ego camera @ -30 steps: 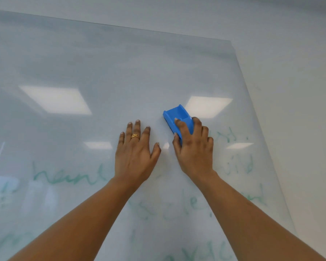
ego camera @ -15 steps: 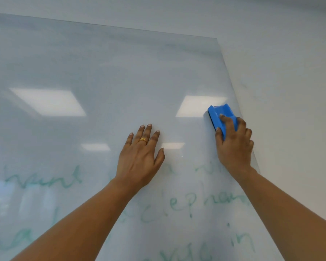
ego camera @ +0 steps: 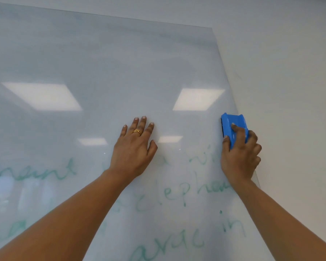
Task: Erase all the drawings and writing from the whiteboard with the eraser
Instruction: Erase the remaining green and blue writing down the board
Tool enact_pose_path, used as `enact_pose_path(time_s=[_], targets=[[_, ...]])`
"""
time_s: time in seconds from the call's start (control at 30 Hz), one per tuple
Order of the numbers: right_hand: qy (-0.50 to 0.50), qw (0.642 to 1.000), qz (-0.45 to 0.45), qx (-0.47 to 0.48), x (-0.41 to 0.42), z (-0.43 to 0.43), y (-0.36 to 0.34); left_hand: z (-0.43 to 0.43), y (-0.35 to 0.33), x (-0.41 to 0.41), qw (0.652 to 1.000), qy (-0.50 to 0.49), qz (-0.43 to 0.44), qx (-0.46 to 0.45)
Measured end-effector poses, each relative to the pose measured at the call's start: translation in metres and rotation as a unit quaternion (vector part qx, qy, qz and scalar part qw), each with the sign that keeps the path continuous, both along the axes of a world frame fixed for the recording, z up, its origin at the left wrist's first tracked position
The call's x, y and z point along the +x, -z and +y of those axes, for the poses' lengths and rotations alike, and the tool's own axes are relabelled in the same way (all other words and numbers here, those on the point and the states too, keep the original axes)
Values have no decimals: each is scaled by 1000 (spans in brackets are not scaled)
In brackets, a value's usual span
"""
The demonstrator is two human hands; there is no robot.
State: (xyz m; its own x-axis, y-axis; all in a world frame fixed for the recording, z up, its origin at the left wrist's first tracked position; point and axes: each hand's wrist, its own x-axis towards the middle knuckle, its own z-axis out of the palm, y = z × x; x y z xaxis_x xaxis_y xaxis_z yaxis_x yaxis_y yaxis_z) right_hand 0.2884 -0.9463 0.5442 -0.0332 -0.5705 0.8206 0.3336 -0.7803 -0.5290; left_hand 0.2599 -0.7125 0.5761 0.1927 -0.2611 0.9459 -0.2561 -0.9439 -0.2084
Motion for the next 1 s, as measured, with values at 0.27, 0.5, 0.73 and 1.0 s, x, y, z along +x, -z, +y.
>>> enact_pose_path(time_s=[0.27, 0.5, 0.73, 1.0], targets=[[13, 996, -26, -85, -8, 75, 9, 0, -1, -3, 1000, 15, 18, -6], [1, 976, -15, -218, -17, 111, 28, 2, -1, -3, 1000, 20, 18, -2], [16, 960, -27, -277, -10, 71, 27, 6, -1, -4, 1000, 12, 22, 5], [11, 985, -17, -171, -6, 34, 15, 21, -3, -6, 998, -13, 4, 54]])
